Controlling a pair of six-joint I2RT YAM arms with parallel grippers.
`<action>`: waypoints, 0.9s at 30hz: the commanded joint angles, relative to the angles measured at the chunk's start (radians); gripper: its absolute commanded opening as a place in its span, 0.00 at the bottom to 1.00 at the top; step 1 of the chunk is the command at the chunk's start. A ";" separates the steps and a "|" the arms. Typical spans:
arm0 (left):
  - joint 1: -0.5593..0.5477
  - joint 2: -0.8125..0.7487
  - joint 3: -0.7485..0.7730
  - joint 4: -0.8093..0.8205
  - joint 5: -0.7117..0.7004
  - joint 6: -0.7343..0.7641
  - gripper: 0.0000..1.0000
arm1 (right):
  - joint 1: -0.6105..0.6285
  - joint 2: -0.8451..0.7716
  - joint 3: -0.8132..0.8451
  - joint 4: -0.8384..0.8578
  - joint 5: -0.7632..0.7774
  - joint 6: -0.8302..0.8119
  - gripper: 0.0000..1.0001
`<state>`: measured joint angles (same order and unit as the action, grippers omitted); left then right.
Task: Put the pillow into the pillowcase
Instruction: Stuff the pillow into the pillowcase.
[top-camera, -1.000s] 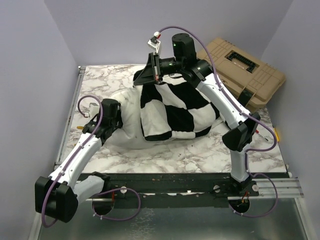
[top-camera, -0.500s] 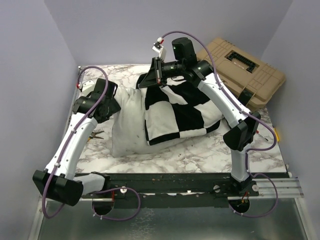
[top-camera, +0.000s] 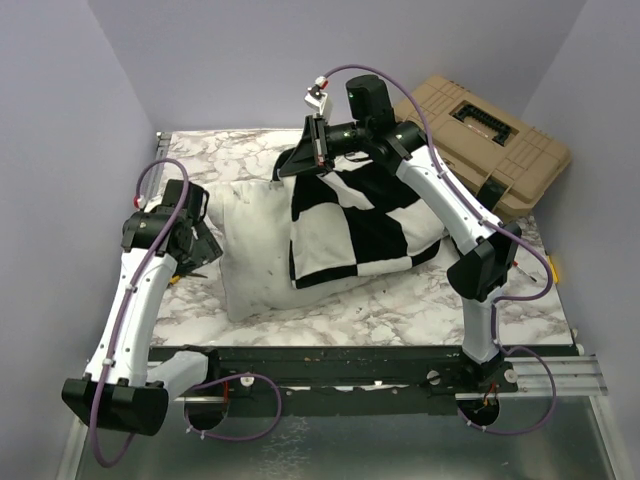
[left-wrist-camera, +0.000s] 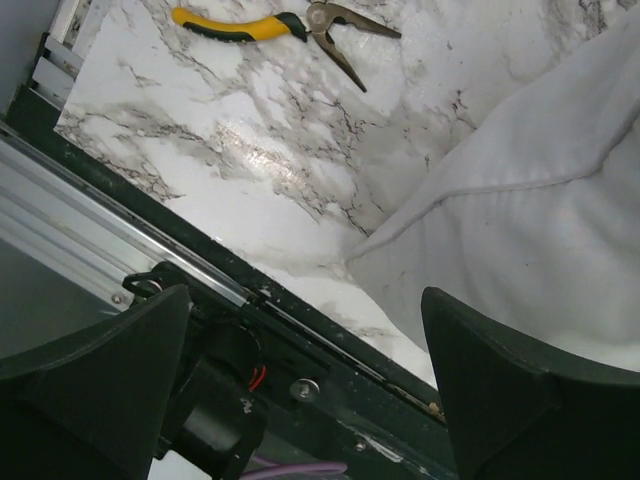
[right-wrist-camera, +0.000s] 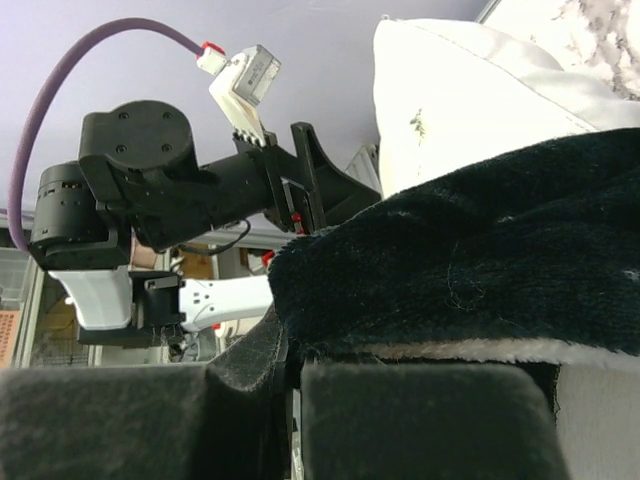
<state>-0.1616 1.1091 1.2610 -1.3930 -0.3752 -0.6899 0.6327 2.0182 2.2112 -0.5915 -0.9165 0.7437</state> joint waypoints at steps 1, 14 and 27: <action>0.033 -0.042 0.023 0.031 0.164 0.086 0.99 | -0.002 -0.033 -0.018 0.070 -0.114 0.023 0.00; 0.028 -0.116 -0.401 0.686 0.953 0.158 0.99 | -0.011 -0.046 -0.082 0.131 -0.159 0.075 0.00; -0.176 0.011 -0.375 1.297 0.756 -0.315 0.00 | -0.013 -0.039 -0.022 0.054 -0.194 0.044 0.00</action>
<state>-0.2802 1.1442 0.8082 -0.3840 0.4717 -0.7425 0.6189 2.0117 2.1242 -0.5228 -1.0420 0.8104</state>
